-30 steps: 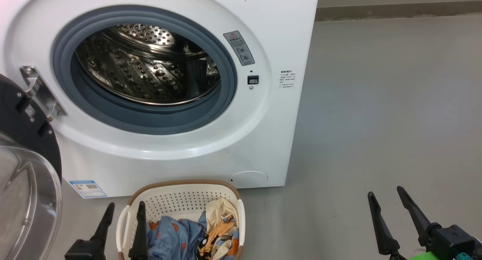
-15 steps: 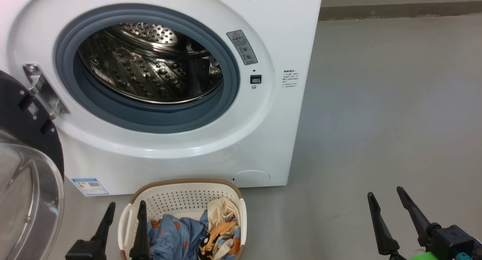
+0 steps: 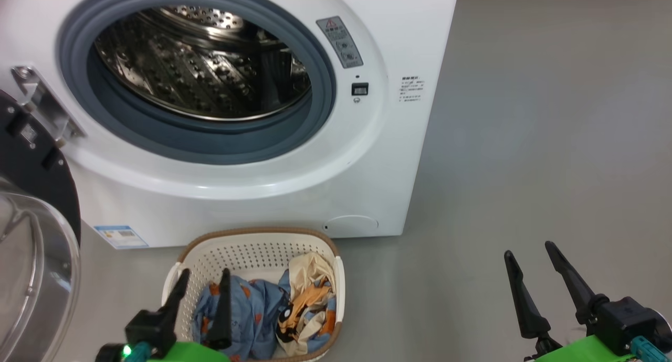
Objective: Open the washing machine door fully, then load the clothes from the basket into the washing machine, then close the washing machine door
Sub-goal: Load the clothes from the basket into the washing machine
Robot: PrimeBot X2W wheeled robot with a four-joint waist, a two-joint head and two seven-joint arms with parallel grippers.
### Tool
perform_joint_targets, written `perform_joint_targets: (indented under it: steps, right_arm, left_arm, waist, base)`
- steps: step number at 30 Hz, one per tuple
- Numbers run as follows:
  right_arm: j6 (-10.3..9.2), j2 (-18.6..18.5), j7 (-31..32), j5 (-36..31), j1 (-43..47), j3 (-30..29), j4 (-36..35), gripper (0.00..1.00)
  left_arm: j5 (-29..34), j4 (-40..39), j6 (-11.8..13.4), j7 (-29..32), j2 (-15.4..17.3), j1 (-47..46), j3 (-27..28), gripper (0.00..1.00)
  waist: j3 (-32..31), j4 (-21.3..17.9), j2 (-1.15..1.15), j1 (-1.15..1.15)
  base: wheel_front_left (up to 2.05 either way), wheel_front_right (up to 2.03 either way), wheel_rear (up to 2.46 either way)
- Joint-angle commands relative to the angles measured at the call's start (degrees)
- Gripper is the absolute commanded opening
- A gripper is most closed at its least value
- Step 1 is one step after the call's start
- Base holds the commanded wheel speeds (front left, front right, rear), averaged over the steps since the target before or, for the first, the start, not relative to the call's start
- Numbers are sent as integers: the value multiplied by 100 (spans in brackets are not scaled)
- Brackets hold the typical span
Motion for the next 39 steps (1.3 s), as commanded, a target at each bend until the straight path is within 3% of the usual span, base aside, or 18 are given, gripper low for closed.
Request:
perform_joint_targets:
  steps: [1, 14, 18, 29, 39]
  right_arm:
    - [9, -107, -27, 108, -236, 197, -172, 100]
    - [9, -440, -99, 330, -858, 503, -254, 100]
    - [9, -516, -162, 403, -1116, 620, -239, 100]
    - [9, -733, -319, 583, -1836, 999, -179, 100]
    - [9, -816, -377, 720, -2500, 1311, -161, 100]
  left_arm:
    - [-45, 120, -71, -87, 12, -352, 96, 100]
    - [-458, 2725, -521, -272, -255, -1915, -569, 100]
    - [-859, 3367, -620, -297, -262, -2438, -980, 100]
    - [-1961, 4528, -594, -306, -264, -3660, -2061, 100]
    - [-2676, 5146, -533, -281, -265, -4518, -2475, 100]
  waist:
    - [191, 11, 0, 0]
    - [1382, -119, 0, 0]
    - [1823, -226, 0, 0]
    - [2957, -538, 0, 0]
    - [3951, -848, 0, 0]
  base:
    - [0, 0, 0]
    - [0, 0, 0]
    - [0, 0, 0]
    - [0, 0, 0]
    - [0, 0, 0]
